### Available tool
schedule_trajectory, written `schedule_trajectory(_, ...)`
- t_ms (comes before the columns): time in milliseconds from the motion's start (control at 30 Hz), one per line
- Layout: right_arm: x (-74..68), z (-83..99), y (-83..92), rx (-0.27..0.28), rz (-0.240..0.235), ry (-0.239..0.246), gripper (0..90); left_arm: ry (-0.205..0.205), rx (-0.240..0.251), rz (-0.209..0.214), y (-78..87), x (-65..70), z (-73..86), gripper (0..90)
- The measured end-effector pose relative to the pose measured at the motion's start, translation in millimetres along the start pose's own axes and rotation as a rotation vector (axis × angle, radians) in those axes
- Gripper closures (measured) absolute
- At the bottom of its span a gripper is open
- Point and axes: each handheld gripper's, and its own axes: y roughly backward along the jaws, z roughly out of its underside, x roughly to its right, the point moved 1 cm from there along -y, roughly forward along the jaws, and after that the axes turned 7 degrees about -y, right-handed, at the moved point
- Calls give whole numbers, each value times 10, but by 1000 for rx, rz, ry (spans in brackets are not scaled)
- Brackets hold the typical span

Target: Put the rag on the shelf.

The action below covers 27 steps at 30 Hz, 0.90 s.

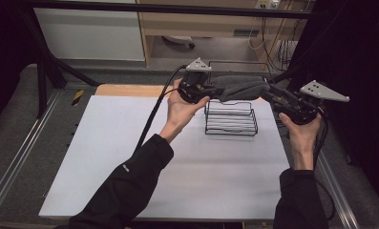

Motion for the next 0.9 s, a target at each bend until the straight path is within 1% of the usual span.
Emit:
schedule_trajectory(67, -19, -26, 15, 1, 6, 0, 511, 2, -4, 2, -16, 0, 33, 900)
schedule_trajectory(167, -44, -53, 21, 5, 11, 0, 475, -1, -13, 0, -40, 3, 75, 900)
schedule_trajectory(267, -68, -64, 13, 5, 10, -5, 413, -8, -24, -7, -63, 5, 100, 900)
schedule_trajectory(300, -74, -69, 16, 15, 7, -8, 399, -8, -27, -9, -73, 3, 109, 900)
schedule_trajectory(367, -86, -87, 33, 32, 4, -19, 402, -3, -35, -7, -107, -3, 134, 900)
schedule_trajectory(400, -89, -97, 35, 33, 4, -16, 422, -2, -38, -7, -120, -4, 145, 900)
schedule_trajectory(433, -94, -102, 34, 28, 4, -13, 478, 2, -42, -6, -141, -4, 161, 900)
schedule_trajectory(467, -103, -103, 25, 15, -5, -10, 545, 3, -46, -6, -164, -4, 179, 900)
schedule_trajectory(533, -115, -87, -15, -28, -7, -19, 673, 2, -59, -8, -208, -3, 216, 900)
schedule_trajectory(667, -76, 33, -136, -137, 21, -35, 849, 5, -70, -13, -268, -18, 290, 900)
schedule_trajectory(733, -39, 116, -187, -168, 34, -54, 900, -2, -79, -24, -288, -28, 321, 900)
schedule_trajectory(833, 17, 232, -245, -179, 62, -71, 900, 3, -79, -31, -317, -46, 367, 900)
schedule_trajectory(900, 50, 303, -284, -191, 83, -72, 900, 5, -85, -36, -347, -56, 402, 899)
